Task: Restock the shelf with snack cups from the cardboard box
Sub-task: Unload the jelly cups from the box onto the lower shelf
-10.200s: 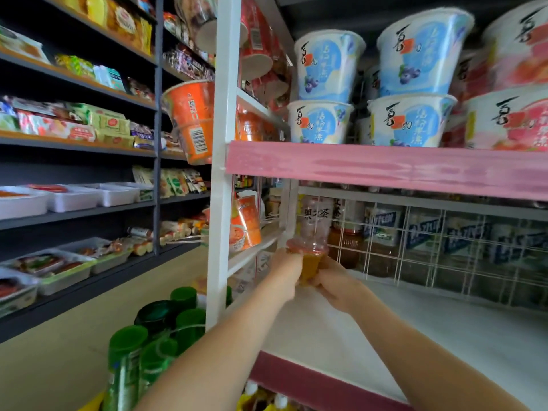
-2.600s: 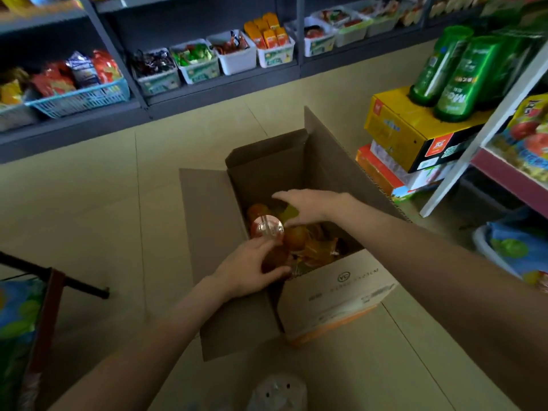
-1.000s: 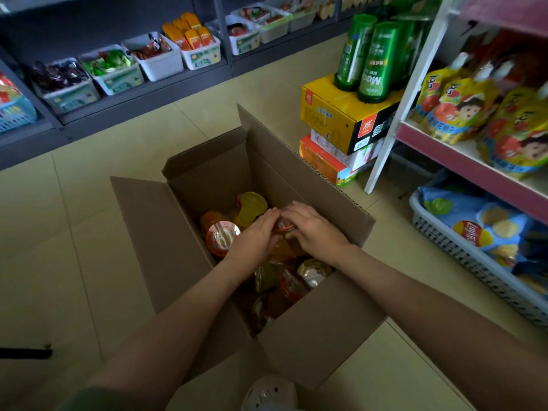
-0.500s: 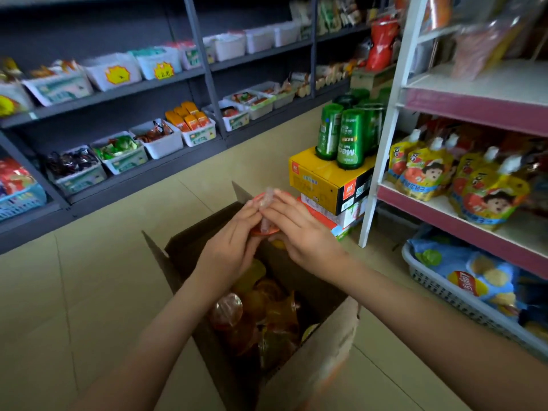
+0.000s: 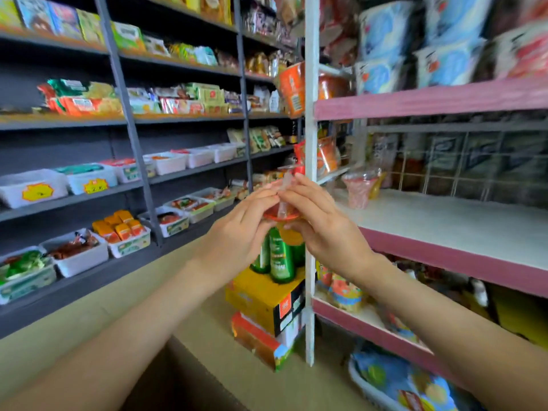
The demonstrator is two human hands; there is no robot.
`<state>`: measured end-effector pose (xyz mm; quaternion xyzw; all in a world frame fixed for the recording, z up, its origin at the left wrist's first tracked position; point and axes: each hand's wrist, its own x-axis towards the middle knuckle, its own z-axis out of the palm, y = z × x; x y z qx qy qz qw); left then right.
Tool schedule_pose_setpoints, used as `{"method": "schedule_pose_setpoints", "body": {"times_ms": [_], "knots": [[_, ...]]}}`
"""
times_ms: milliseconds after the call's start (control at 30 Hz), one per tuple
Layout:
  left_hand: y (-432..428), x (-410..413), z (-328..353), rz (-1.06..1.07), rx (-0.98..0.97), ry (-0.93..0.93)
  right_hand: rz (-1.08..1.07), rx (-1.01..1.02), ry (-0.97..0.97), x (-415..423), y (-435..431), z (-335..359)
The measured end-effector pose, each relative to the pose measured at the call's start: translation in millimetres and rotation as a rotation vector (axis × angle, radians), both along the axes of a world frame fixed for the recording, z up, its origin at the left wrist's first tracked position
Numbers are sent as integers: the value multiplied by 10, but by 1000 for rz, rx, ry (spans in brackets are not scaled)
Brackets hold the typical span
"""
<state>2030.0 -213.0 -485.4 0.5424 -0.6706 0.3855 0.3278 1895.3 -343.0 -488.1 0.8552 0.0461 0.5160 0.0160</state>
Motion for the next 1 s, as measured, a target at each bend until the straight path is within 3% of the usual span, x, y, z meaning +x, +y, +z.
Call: {"method": "schedule_pose_setpoints", "body": {"times_ms": [133, 267, 433, 567, 667, 1000], "knots": [[-599, -82, 308, -64, -49, 31, -67, -11, -47, -125, -423, 344], [-1159, -201, 400, -80, 32, 83, -126, 180, -26, -233, -813, 421], [-1680, -324, 162, -23, 330, 206, -239, 635, 41, -348, -1179, 167], [-1977, -337, 25, 58, 409, 199, -286, 1063, 78, -309, -1388, 22], [-2114, -341, -32, 53, 417, 208, -386, 1085, 280, -214, -1508, -90], [-2163, -211, -148, 54, 374, 228, -478, 1113, 372, 2, -1610, -62]]}}
